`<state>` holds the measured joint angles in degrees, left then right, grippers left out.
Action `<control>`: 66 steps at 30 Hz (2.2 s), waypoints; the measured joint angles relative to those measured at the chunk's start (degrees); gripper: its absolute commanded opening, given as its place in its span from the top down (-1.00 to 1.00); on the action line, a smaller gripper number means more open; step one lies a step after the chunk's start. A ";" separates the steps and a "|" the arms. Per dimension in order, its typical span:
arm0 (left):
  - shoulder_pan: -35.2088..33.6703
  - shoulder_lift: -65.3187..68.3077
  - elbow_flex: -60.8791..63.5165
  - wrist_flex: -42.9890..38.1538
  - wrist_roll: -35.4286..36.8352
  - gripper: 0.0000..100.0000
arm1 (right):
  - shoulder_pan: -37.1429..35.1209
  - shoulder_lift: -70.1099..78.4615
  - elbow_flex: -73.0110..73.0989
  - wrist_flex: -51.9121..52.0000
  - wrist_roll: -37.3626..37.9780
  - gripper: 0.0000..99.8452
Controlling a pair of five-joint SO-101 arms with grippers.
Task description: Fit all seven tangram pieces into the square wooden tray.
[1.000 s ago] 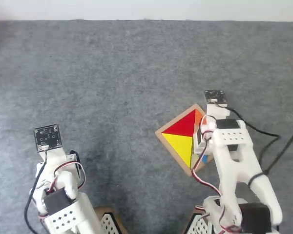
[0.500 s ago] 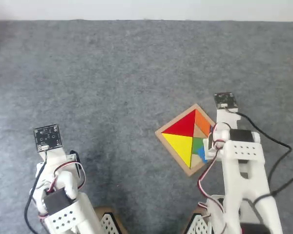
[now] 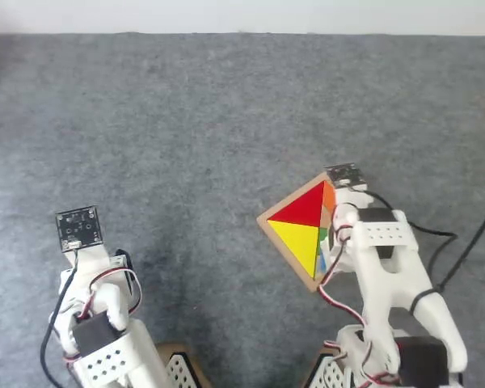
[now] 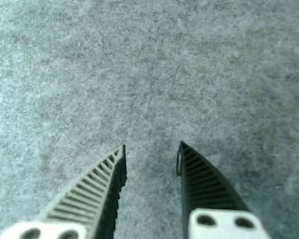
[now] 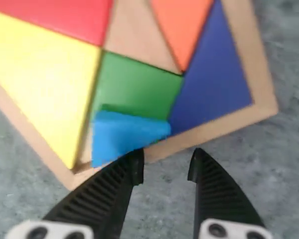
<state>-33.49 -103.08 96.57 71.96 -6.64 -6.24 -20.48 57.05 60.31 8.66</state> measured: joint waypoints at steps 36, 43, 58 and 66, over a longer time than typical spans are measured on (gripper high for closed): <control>0.00 0.00 0.00 0.00 0.35 0.98 | 0.53 -52.13 15.91 4.22 2.11 0.93; -0.09 0.00 0.00 -0.18 0.35 0.97 | 1.14 -82.11 31.74 9.67 2.11 0.99; -1.41 0.00 0.09 -7.47 7.38 0.97 | 1.32 -82.20 38.42 9.32 2.11 0.98; 8.44 0.00 0.35 -4.13 7.38 0.97 | 1.14 -82.29 38.42 12.92 2.11 0.98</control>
<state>-25.05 -103.08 96.92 67.82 0.75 -5.10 -102.77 95.47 73.23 10.77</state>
